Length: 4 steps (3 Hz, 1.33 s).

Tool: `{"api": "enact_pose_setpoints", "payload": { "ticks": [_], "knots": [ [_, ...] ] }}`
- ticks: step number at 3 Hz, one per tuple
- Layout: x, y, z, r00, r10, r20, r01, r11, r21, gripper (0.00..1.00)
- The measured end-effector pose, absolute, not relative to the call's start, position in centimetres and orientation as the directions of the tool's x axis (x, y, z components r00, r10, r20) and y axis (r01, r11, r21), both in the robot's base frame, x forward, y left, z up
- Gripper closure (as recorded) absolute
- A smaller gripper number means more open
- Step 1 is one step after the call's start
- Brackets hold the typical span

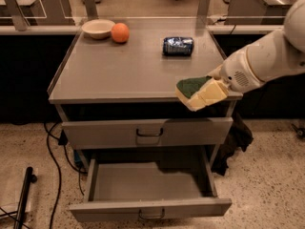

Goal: Place sponge into middle drawer

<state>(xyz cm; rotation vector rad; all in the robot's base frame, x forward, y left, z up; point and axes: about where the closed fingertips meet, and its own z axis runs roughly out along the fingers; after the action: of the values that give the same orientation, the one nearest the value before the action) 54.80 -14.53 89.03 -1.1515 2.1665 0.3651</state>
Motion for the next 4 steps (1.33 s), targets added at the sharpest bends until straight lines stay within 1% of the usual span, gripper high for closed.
{"api": "enact_pose_setpoints", "payload": {
  "ticks": [1, 2, 3, 4],
  "knots": [
    [51.2, -14.3, 86.9, -0.424, -0.619, -0.661, -0.811, 0.585, -0.027, 1.00],
    [49.0, -13.2, 81.8, -0.423, -0.624, -0.658, -0.839, 0.544, 0.023, 1.00],
    [49.0, -13.2, 81.8, -0.422, -0.624, -0.658, -0.839, 0.544, 0.023, 1.00],
    [49.3, -13.3, 78.8, -0.406, -0.640, -0.653, -0.845, 0.535, 0.000, 1.00]
  ]
}}
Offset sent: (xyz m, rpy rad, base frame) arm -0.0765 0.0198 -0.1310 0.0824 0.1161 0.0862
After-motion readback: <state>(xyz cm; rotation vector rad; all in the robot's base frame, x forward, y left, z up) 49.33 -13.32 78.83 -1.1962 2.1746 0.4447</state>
